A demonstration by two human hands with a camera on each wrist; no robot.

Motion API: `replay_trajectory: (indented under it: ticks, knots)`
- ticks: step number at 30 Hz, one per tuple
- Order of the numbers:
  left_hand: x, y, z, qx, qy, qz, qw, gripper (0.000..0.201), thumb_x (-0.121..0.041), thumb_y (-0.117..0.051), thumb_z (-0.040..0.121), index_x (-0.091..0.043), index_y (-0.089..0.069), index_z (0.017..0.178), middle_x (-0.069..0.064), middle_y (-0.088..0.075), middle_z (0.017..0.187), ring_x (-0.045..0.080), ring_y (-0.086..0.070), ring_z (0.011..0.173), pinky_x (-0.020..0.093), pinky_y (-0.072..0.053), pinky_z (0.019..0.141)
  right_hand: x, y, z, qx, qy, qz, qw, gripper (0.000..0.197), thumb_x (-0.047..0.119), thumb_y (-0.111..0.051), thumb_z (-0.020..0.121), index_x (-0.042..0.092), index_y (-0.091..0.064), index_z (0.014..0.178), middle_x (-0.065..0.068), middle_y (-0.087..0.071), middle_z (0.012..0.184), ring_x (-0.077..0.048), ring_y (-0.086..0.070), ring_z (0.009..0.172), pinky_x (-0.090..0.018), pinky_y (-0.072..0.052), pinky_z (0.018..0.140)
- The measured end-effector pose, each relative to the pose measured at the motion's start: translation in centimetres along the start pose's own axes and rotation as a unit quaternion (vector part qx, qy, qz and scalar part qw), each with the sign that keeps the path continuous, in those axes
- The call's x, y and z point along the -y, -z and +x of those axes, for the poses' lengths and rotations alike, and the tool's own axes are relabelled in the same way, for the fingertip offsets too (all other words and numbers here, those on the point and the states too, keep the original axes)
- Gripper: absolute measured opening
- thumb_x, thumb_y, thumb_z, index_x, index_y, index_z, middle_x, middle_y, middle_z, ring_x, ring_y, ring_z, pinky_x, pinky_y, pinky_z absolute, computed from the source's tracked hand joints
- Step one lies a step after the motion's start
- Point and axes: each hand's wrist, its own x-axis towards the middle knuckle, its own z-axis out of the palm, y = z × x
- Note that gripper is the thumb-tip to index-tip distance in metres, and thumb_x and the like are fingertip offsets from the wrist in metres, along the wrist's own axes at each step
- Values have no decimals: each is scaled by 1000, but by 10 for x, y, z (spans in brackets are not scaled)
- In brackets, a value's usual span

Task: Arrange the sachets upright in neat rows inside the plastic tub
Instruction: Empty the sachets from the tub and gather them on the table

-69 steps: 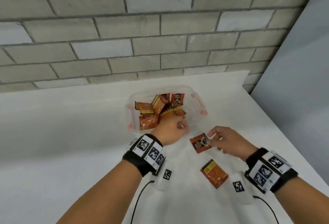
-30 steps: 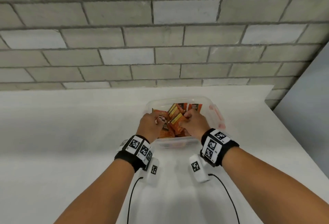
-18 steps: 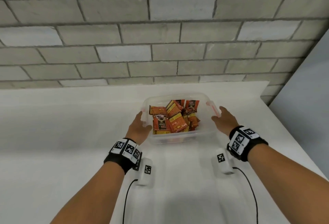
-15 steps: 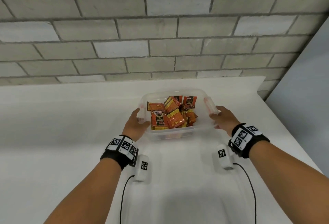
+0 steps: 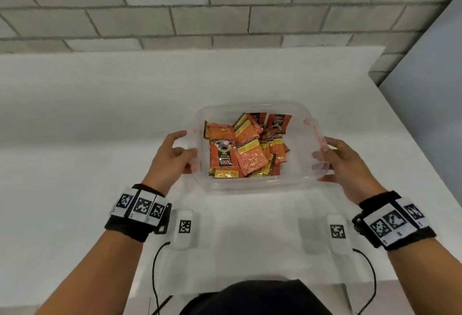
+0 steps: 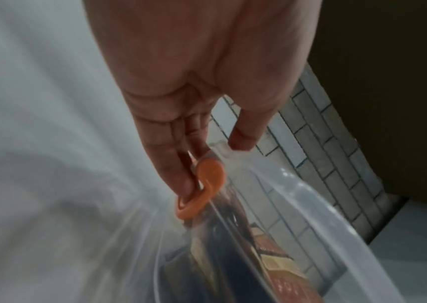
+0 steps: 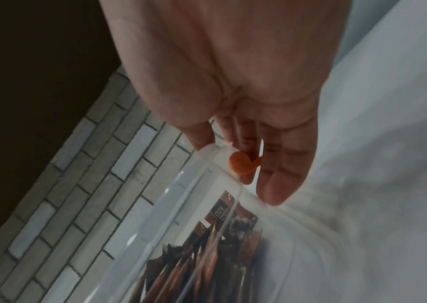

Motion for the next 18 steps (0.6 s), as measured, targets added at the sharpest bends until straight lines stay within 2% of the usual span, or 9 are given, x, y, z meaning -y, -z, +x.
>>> replay_trajectory:
  ticks: [3, 5, 8, 10, 12, 16, 18]
  knots:
    - [7, 7, -28, 21, 19, -32, 999, 59, -7, -60, 90, -32, -37, 138, 21, -58, 78, 28, -63, 81, 27, -55, 65, -9, 8, -21, 10, -10, 7, 1000, 24, 22, -50, 98, 19, -55, 122, -7, -67, 95, -24, -62, 77, -36, -51, 62]
    - [13, 10, -41, 21, 20, -34, 999, 65, -6, -59, 90, -35, -32, 142, 19, -57, 74, 26, -63, 79, 23, -53, 61, -13, 11, -33, 11, -23, 14, 1000, 21, 19, -51, 97, 20, -56, 118, -8, -68, 94, -25, -63, 76, -35, -50, 60]
    - [17, 12, -54, 31, 14, -12, 999, 64, -5, -57, 91, -35, -35, 142, 25, -58, 76, 29, -65, 79, 29, -54, 68, -18, 14, -46, 8, -39, 19, 999, 18, 16, -51, 97, 21, -56, 113, -8, -69, 94, -28, -64, 78, -35, -51, 59]
    - [17, 13, -62, 45, 11, 0, 999, 57, -4, -58, 90, -37, -43, 134, 33, -60, 82, 34, -67, 82, 33, -56, 71, -20, 16, -54, 7, -43, 17, 999, 19, 16, -52, 96, 21, -57, 114, -8, -70, 95, -28, -65, 78, -35, -51, 58]
    - [16, 15, -68, 54, 15, 6, 998, 52, -6, -59, 90, -41, -47, 126, 35, -62, 86, 35, -68, 85, 35, -57, 72, -21, 18, -60, 11, -44, 16, 999, 21, 16, -53, 95, 21, -57, 115, -7, -70, 95, -28, -65, 78, -36, -51, 59]
    - [11, 16, -70, 25, 25, 0, 999, 41, -17, -58, 93, -34, -49, 129, 20, -63, 85, 31, -68, 82, 35, -57, 64, -23, 21, -60, -4, -31, -15, 999, 23, 20, -56, 94, 23, -58, 117, -6, -68, 93, -27, -64, 78, -38, -52, 64]
    - [8, 16, -64, 1, 32, -18, 999, 44, -20, -58, 93, -31, -45, 133, 12, -62, 90, 27, -69, 78, 33, -56, 56, -24, 20, -55, -34, -13, -37, 999, 26, 24, -59, 93, 27, -58, 118, -8, -66, 95, -26, -62, 77, -40, -52, 66]
